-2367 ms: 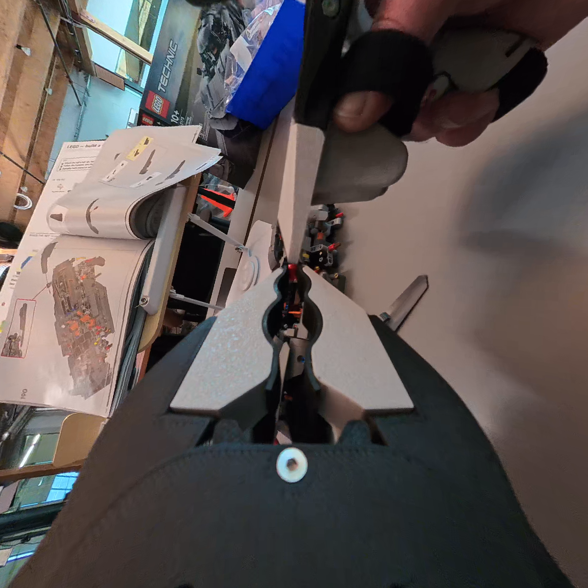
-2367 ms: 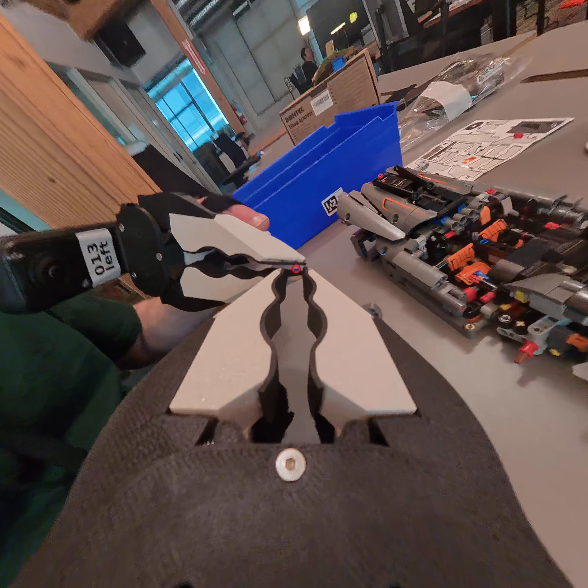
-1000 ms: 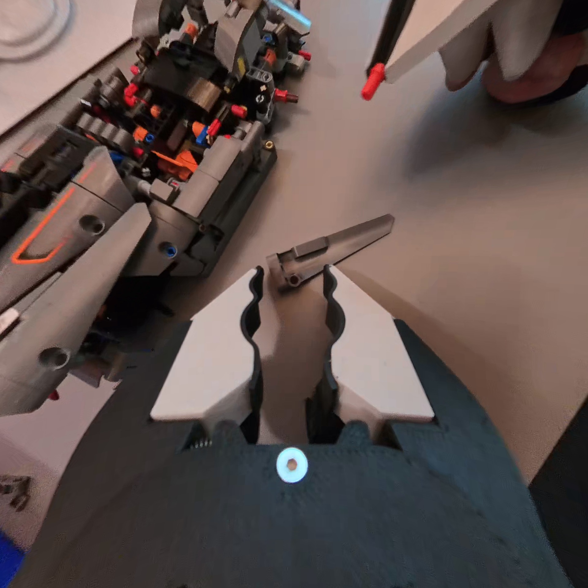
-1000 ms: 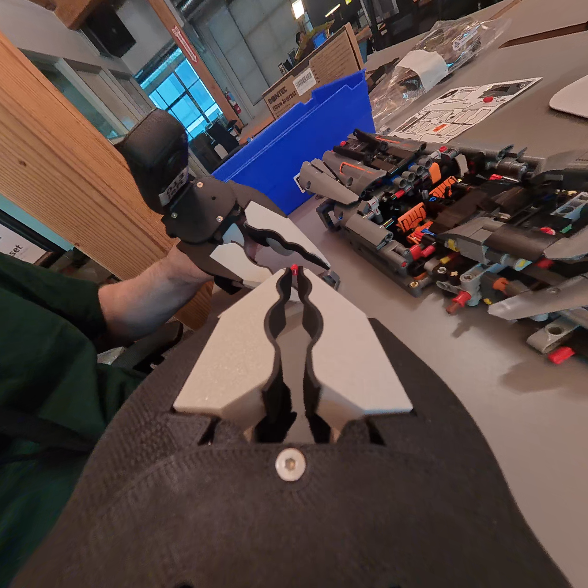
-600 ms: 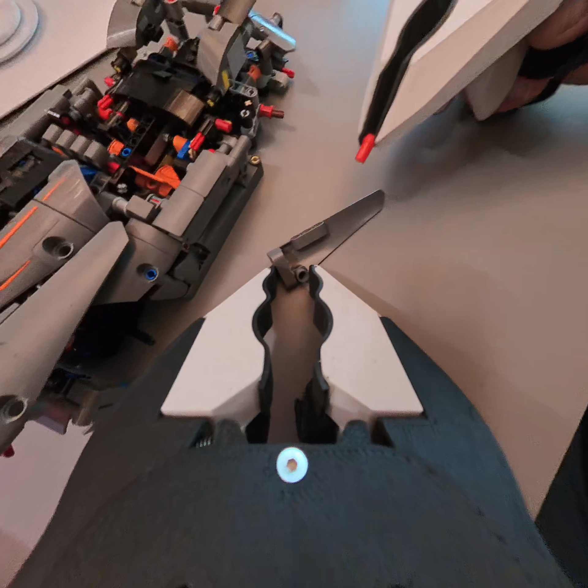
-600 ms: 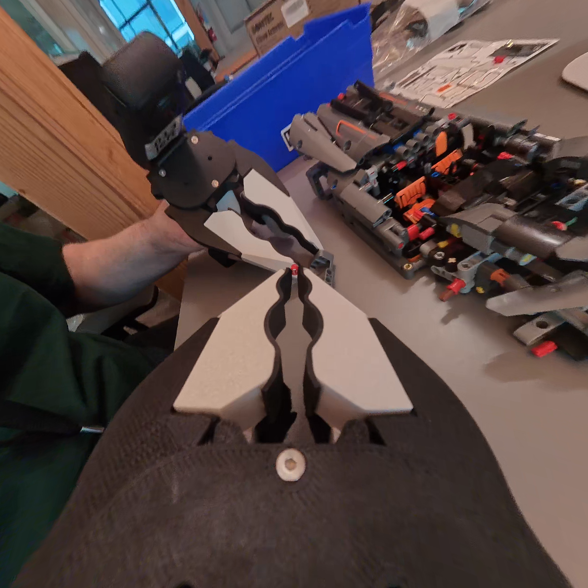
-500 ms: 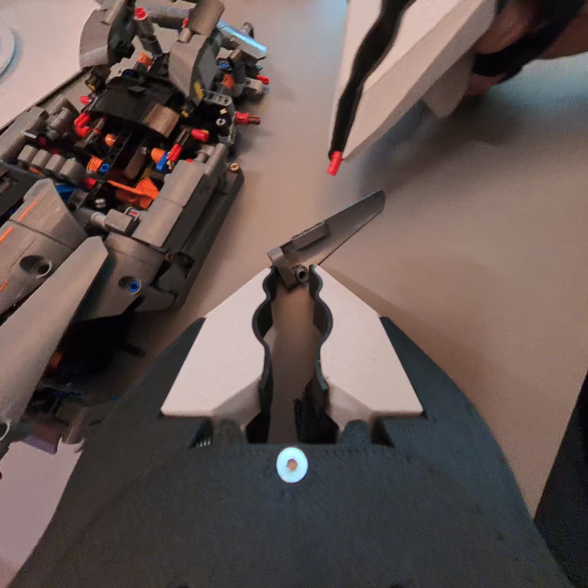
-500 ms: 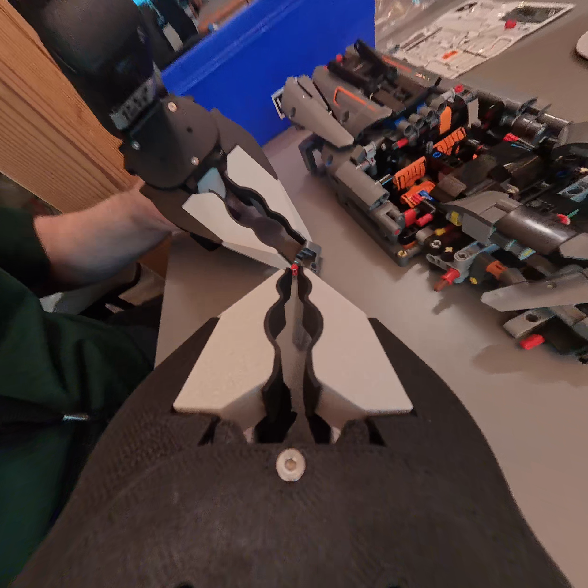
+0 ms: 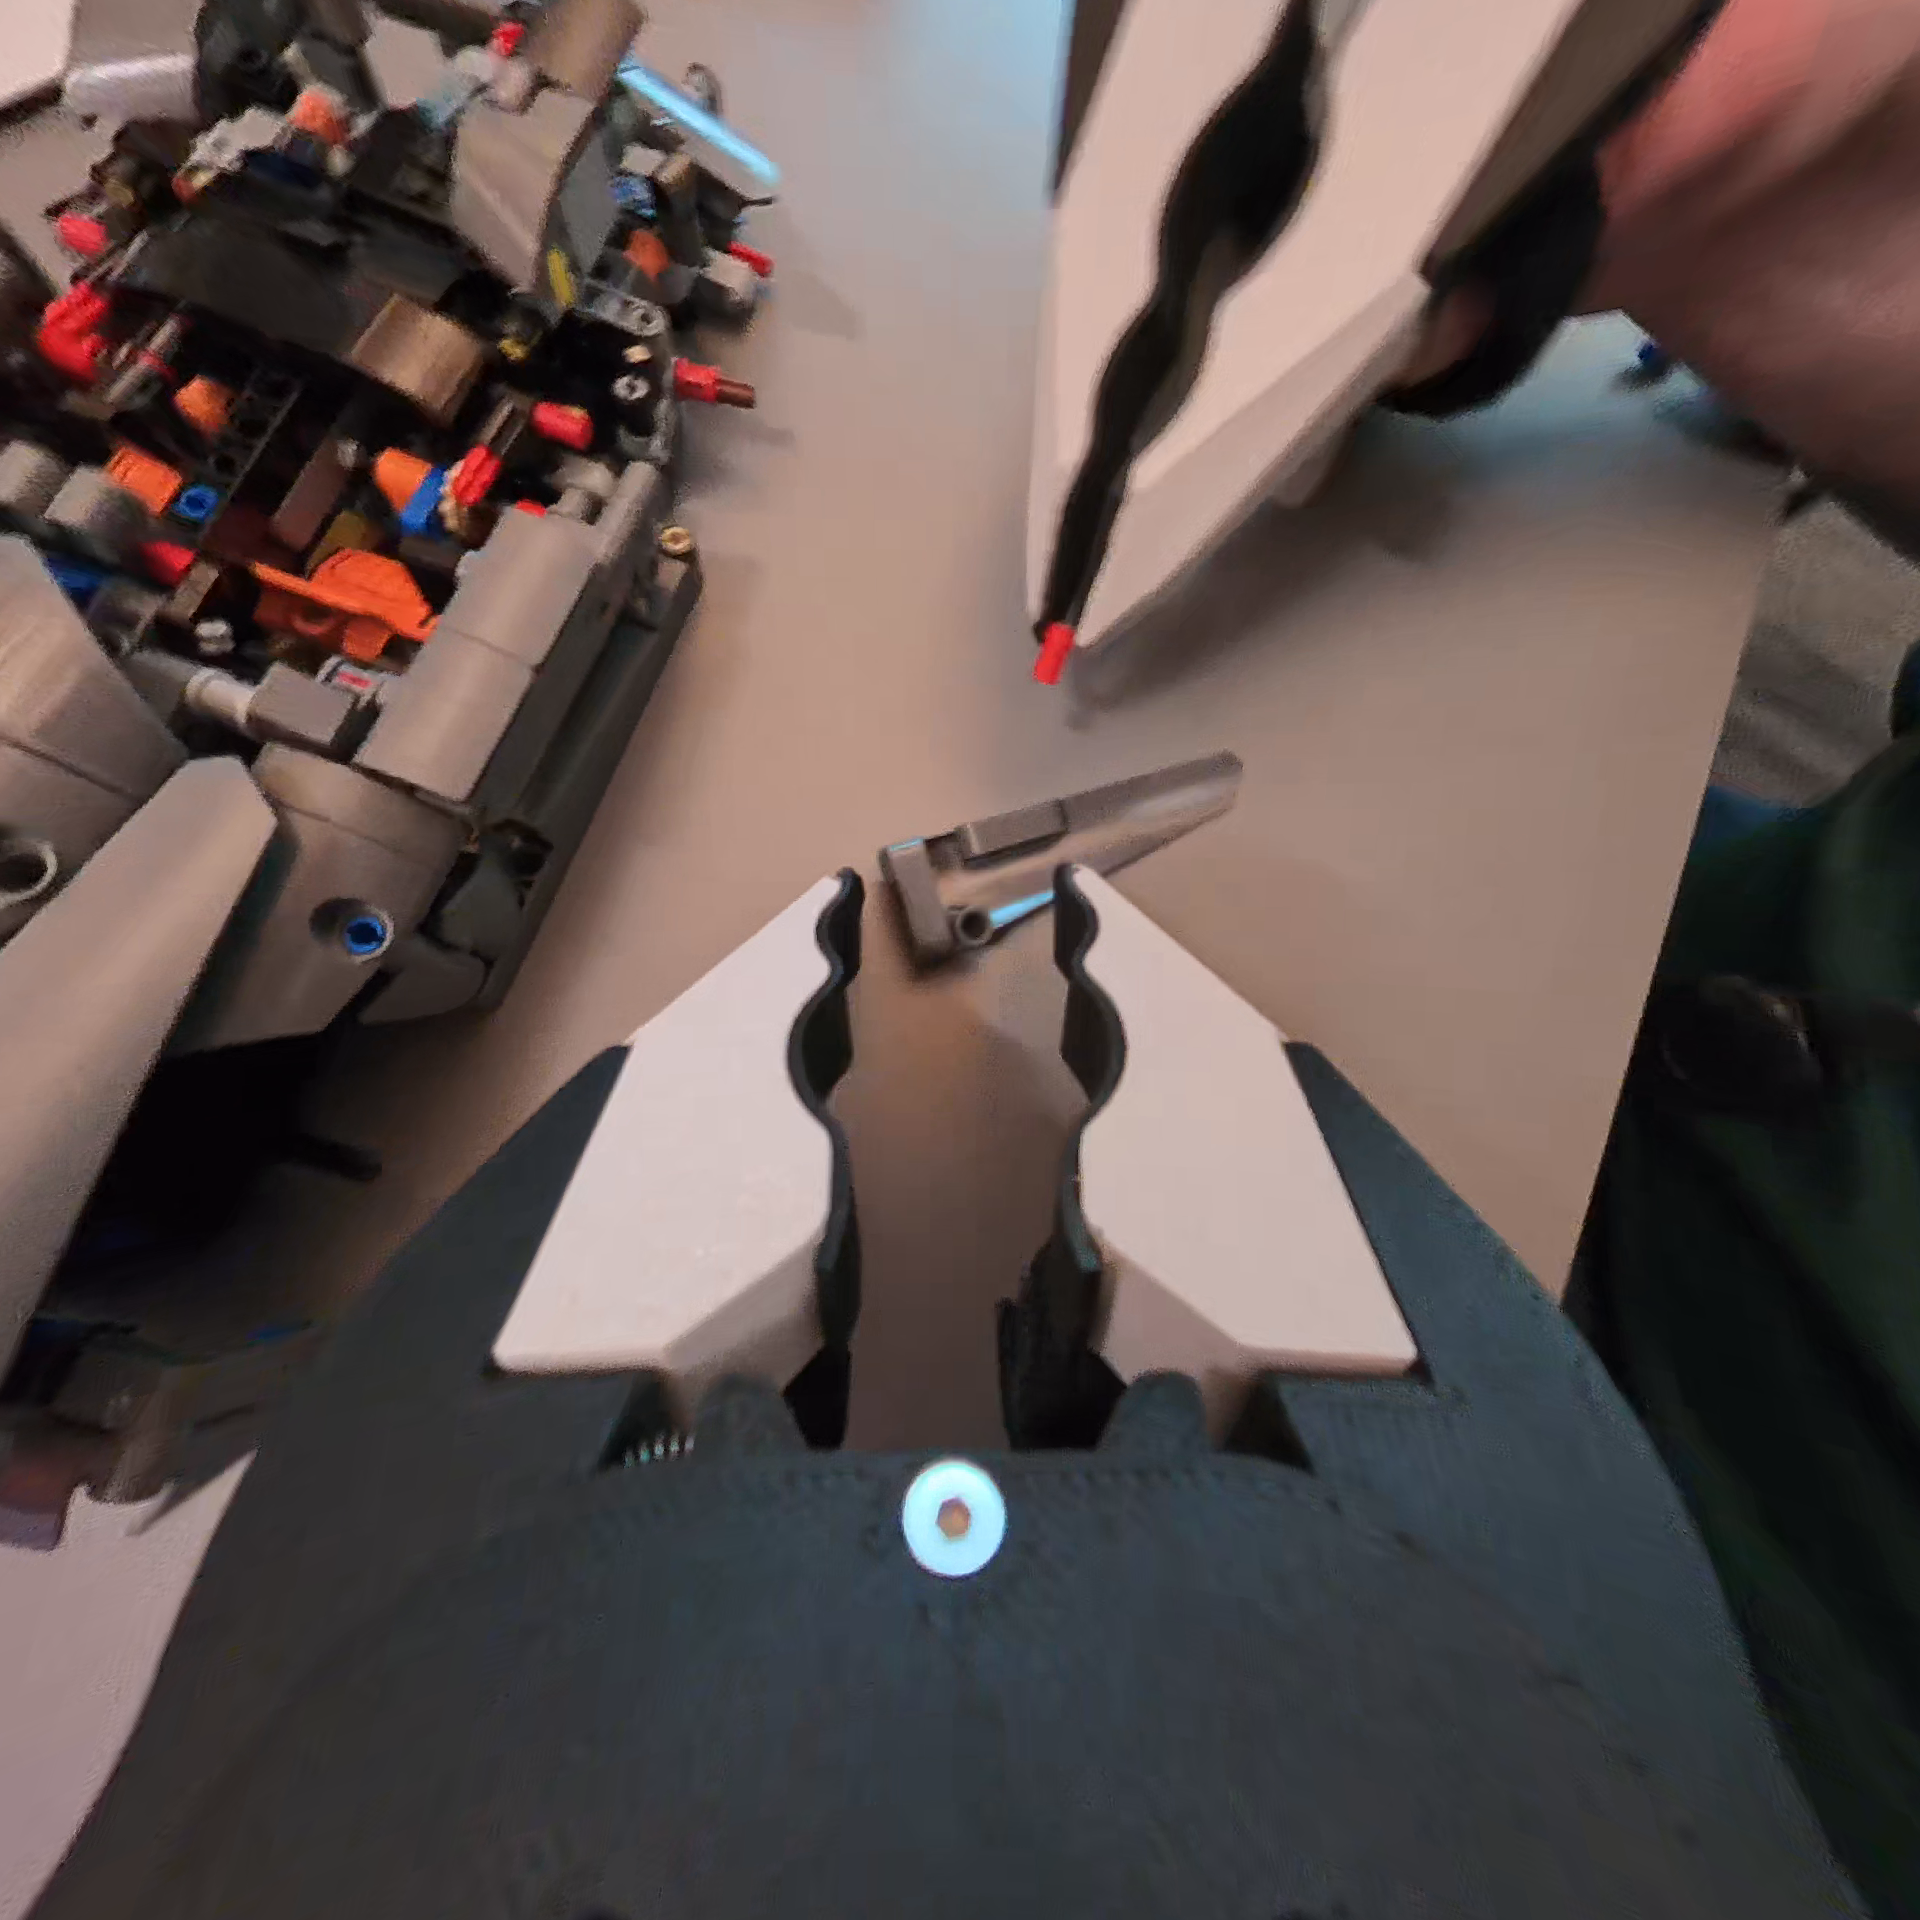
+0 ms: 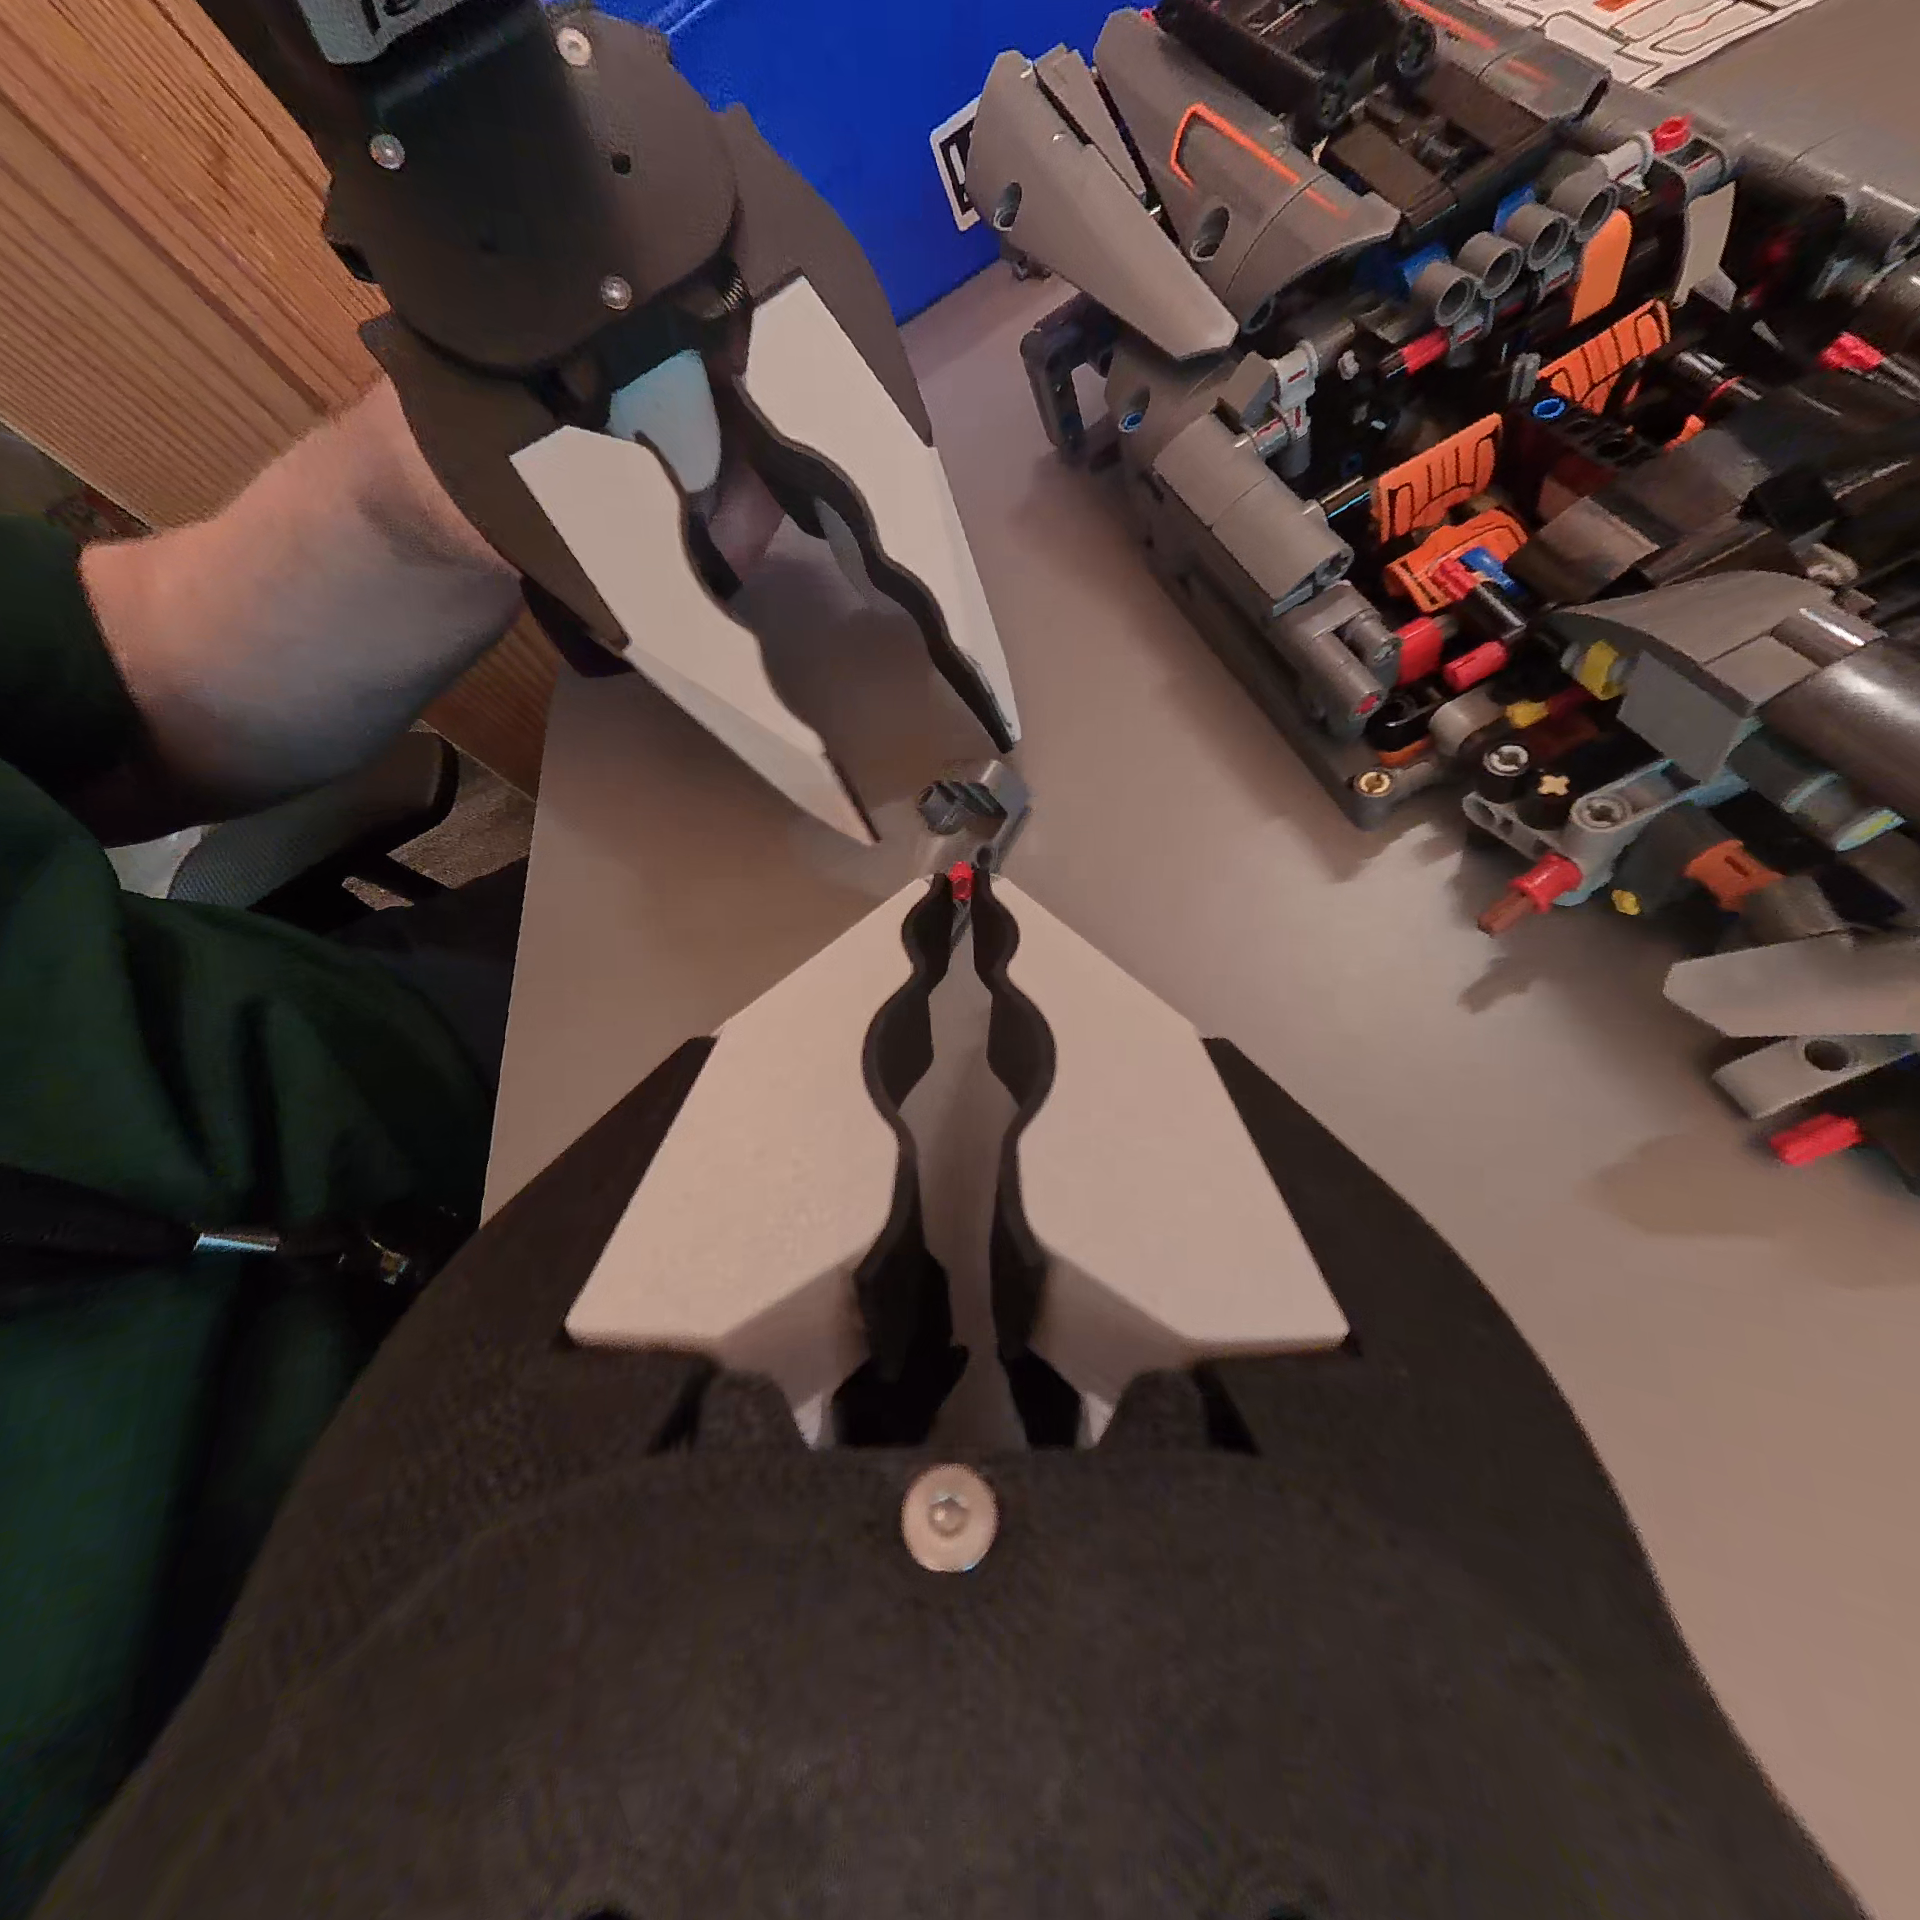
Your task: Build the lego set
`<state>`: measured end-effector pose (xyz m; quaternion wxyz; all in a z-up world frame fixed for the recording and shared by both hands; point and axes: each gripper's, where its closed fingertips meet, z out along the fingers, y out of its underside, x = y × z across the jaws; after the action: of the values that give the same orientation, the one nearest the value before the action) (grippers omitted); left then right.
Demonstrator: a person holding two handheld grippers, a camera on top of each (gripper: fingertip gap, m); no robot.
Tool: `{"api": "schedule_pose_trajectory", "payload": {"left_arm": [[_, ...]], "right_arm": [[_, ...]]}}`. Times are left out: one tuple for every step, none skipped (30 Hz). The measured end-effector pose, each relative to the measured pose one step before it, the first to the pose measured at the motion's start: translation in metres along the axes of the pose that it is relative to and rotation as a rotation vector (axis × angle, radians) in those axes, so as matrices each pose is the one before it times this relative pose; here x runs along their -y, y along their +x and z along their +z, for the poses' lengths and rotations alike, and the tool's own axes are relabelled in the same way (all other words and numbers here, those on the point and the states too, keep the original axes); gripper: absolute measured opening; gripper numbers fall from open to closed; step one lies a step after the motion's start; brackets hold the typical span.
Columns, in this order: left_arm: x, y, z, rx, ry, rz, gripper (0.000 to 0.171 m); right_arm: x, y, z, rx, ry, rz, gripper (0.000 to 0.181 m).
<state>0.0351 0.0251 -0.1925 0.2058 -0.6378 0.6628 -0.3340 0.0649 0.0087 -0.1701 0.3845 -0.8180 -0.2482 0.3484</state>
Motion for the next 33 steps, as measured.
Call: {"api": "schedule_pose_trajectory", "payload": {"left_arm": [[0.00014,0.00015,0.00253,-0.0002,0.00435,-0.0296,0.034],[-0.00176,0.00182,0.0032,-0.0061,-0.00599,-0.0169,0.033],[-0.00259,-0.00237,0.00314,0.0245,-0.01223,-0.015,0.031],[0.0015,-0.00214,0.00116,0.0258,0.01395,-0.0079,0.023],[0.00037,0.00059,0.00156,0.0006,0.00242,-0.0137,0.019],[0.0009,0.00113,0.00144,-0.0094,0.00439,-0.0195,0.014],[0.00054,0.00053,0.00146,-0.0068,0.00076,-0.0091,0.008],[0.00111,0.00073,0.0015,-0.0039,0.00566,0.0073,0.007],[0.0006,0.00094,0.00126,-0.002,0.00058,0.0166,0.006],[0.00055,0.00016,0.00076,0.0061,-0.00224,0.017,0.006],[0.00014,0.00032,0.00052,0.0063,-0.00219,0.0198,0.006],[-0.0001,0.00007,0.00021,0.006,-0.00028,0.024,0.006],[-0.00026,0.00013,-0.00006,0.0055,0.00215,0.0247,0.006],[-0.00009,0.00011,-0.0001,0.0021,0.00317,0.0132,0.006],[-0.00051,0.0005,-0.00019,0.0018,0.00363,0.0199,0.006],[-0.00071,-0.00006,-0.0006,0.0085,-0.00126,0.0236,0.006],[-0.0006,-0.00065,-0.00048,0.0151,-0.00048,0.0231,0.006],[-0.00073,0.00025,-0.00044,0.0121,0.00001,0.0236,0.006],[-0.00091,0.00083,-0.00063,0.0055,-0.00152,0.0202,0.006],[-0.00078,0.00034,-0.0008,0.0021,0.00167,0.0078,0.006],[-0.00098,0.00093,-0.00092,-0.0027,0.00232,0.0068,0.007],[-0.00114,0.0001,-0.00108,0.0023,-0.00002,0.01,0.007],[-0.00092,-0.00044,-0.0009,0.007,0.00045,0.0093,0.007],[-0.00064,-0.00015,-0.00076,0.0058,0.00043,0.0071,0.007],[-0.00063,0.00042,-0.00058,0.0022,-0.00028,0.0101,0.007],[-0.00051,-0.00019,-0.00064,0.0035,0.00042,0.009,0.007],[-0.0005,-0.00084,-0.00069,0.001,-0.00031,-0.0085,0.007],[-0.00061,0.00026,-0.00091,-0.0105,-0.00074,-0.0097,0.006],[-0.00083,-0.00059,-0.00094,-0.0075,-0.00148,-0.0092,0.009],[-0.00079,-0.00072,-0.00095,-0.0028,-0.00155,-0.0038,0.013],[-0.0007,0.0009,-0.00063,-0.0115,-0.00312,-0.0076,0.018],[-0.00028,0.00213,-0.00032,-0.0186,-0.00413,-0.0139,0.021],[0.00005,0.00148,-0.00036,-0.0095,-0.00457,-0.0072,0.024]], "right_arm": [[0.00005,-0.00004,0.00016,0.0018,-0.0003,0.0004,0.001],[-0.00029,0.00012,0.00026,0.001,-0.0026,0.0019,0.001],[0.00001,0.0001,-0.00002,0.0007,0.0,0.0015,0.002],[0.00018,-0.00025,-0.00012,0.0027,0.0016,0.0008,0.001],[0.00018,-0.0003,-0.00019,0.0034,0.0016,0.001,0.001],[0.00013,0.00022,-0.00015,0.001,0.0007,0.0027,0.001],[-0.0001,0.0001,0.00014,0.002,-0.0009,0.0029,0.002],[-0.00028,-0.00012,0.00017,0.0027,-0.002,0.0017,0.002],[-0.00012,-0.00002,0.00006,0.0012,-0.0011,0.0004,0.002],[-0.00019,-0.00026,0.00009,0.0026,-0.0017,0.0002,0.002],[-0.0005,-0.00036,0.00014,0.0025,-0.0032,-0.0004,0.002],[-0.00032,0.0,-0.00008,0.0004,-0.0017,-0.0002,0.002],[-0.00029,0.00022,-0.00002,-0.0007,-0.0017,0.0022,0.002],[-0.00031,0.00001,0.00014,0.0013,-0.0018,0.0019,0.002],[-0.00064,-0.0006,0.00039,0.0039,-0.0043,-0.0008,0.002],[-0.00105,-0.00074,0.00072,0.0044,-0.0086,-0.0016,0.002],[-0.00104,-0.0007,0.0011,0.0034,-0.0089,-0.0021,0.002],[-0.00118,-0.00079,0.00138,0.0029,-0.0099,-0.0024,0.002],[-0.00113,-0.00129,0.00158,0.0047,-0.0103,-0.0038,0.002],[-0.0008,-0.00166,0.00164,0.0049,-0.0089,-0.006,0.002],[-0.00074,-0.00127,0.00169,0.0025,-0.0085,-0.0044,0.002],[-0.00091,-0.00127,0.00154,0.0037,-0.009,-0.0043,0.002],[0.00039,-0.00111,0.0009,0.0039,-0.0002,-0.004,0.002],[0.00051,-0.00102,0.00068,0.0058,0.0014,0.0011,0.002],[-0.00052,-0.0002,0.00118,0.0007,-0.0065,0.0007,0.002],[-0.00155,-0.00009,0.00149,-0.0019,-0.014,-0.0038,0.002],[-0.00104,-0.00055,0.00134,0.001,-0.0099,-0.0046,0.002],[-0.00047,-0.00041,0.00084,0.0013,-0.0055,-0.0009,0.002],[-0.00076,0.00022,0.00077,-0.0007,-0.0068,0.0014,0.002],[-0.00075,0.00032,0.00081,-0.003,-0.0068,0.0001,0.002],[-0.0008,0.00003,0.00074,-0.0023,-0.0067,-0.0016,0.002],[-0.00047,0.00014,0.00062,-0.002,-0.0047,-0.0007,0.002],[-0.00016,-0.00021,0.00056,0.0007,-0.0027,-0.0002,0.002]]}}
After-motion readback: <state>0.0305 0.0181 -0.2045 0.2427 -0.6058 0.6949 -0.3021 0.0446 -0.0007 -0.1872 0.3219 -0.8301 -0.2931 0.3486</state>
